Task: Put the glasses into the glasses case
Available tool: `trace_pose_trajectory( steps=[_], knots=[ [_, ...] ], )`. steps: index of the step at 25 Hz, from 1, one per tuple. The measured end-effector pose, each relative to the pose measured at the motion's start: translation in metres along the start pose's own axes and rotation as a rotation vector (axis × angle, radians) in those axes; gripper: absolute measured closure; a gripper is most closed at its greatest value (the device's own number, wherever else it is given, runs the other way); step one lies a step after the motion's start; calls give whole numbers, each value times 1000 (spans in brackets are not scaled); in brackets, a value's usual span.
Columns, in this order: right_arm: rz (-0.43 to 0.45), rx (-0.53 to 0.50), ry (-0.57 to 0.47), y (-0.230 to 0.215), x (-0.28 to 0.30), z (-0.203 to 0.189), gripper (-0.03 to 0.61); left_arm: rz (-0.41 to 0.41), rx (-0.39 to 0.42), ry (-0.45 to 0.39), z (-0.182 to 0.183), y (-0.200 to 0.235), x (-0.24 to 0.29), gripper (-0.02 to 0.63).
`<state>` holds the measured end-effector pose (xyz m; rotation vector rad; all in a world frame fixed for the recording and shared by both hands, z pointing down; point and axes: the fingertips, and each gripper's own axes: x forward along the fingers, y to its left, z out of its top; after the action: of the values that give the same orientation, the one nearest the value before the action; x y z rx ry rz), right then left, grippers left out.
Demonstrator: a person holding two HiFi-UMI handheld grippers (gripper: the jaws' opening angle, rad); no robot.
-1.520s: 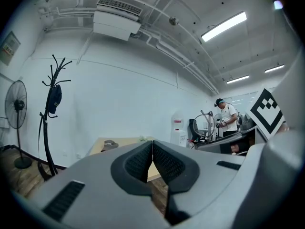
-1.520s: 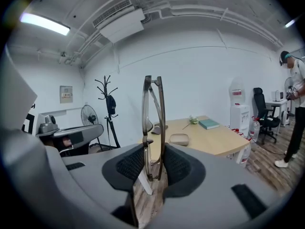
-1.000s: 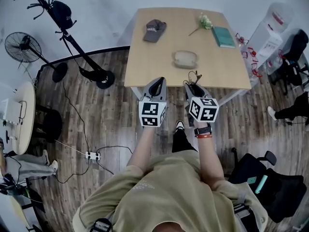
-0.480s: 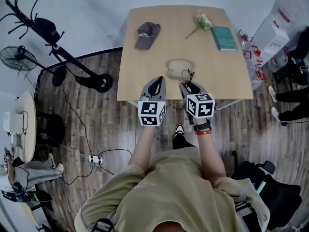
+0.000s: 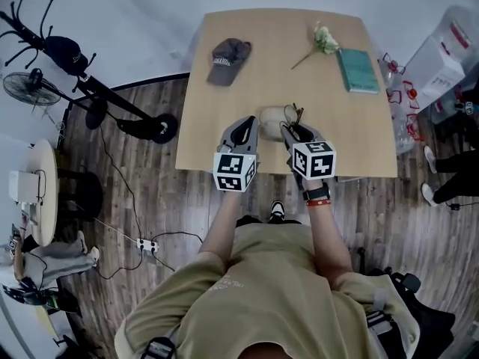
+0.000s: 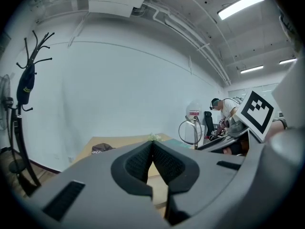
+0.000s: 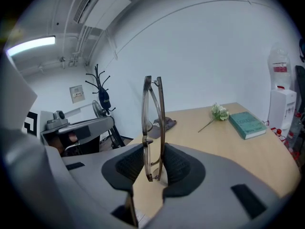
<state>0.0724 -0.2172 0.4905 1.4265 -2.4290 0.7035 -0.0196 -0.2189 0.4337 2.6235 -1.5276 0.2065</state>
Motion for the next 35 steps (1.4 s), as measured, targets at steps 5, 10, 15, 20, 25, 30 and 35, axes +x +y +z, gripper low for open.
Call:
trace_pose_trajectory(
  steps=[5, 10, 15, 20, 25, 30, 35],
  knots=[
    [24, 28, 37, -26, 25, -11, 448, 12, -25, 18, -14, 7, 31, 591],
    [54, -5, 119, -34, 39, -27, 448, 1, -41, 46, -27, 6, 47, 591],
    [104, -20, 181, -41, 55, -37, 448, -11, -53, 83, -48, 11, 59, 591],
    [160, -53, 280, -49, 78, -44, 448, -37, -53, 109, -63, 28, 73, 591],
    [257, -175, 416, -51, 95, -51, 448, -75, -68, 128, -73, 35, 81, 591],
    [279, -331, 535, -57, 114, -57, 446, -96, -85, 147, -87, 48, 84, 591],
    [351, -394, 642, -59, 126, -64, 446, -125, -85, 152, -97, 54, 87, 591]
  ],
)
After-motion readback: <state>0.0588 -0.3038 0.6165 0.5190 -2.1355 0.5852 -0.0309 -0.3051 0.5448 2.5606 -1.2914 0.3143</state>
